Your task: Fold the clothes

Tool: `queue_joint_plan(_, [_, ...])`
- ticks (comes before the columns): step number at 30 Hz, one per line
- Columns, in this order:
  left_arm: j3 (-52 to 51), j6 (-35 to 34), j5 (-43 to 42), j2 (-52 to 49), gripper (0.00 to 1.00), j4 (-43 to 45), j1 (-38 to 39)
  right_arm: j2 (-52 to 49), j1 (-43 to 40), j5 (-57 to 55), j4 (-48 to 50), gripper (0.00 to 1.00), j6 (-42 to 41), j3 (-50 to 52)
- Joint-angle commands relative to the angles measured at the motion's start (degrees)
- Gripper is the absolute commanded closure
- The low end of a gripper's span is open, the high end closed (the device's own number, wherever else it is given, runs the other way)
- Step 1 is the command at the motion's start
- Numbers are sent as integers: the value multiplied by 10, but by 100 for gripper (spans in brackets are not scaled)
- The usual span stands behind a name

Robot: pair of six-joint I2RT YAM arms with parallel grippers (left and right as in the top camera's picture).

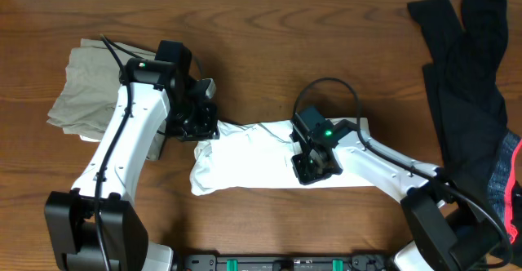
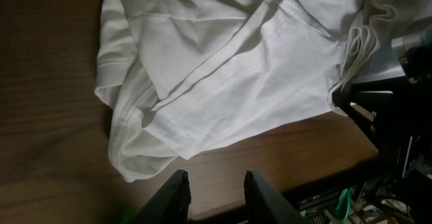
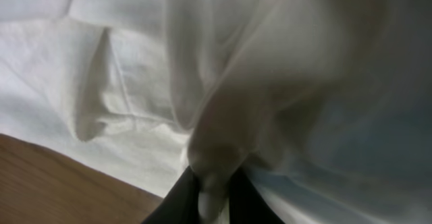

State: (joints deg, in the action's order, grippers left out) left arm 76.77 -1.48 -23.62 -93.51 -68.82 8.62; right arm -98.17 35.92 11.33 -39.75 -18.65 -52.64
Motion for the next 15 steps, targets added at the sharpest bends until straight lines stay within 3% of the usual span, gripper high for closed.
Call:
queue_joint_plan(1, [3, 2, 3, 3, 69, -4, -3, 6, -4, 9, 5, 87, 5, -3])
queue_joint_plan(15, [3, 2, 3, 3, 69, -5, -3, 165, -44, 0, -33, 75, 20, -40])
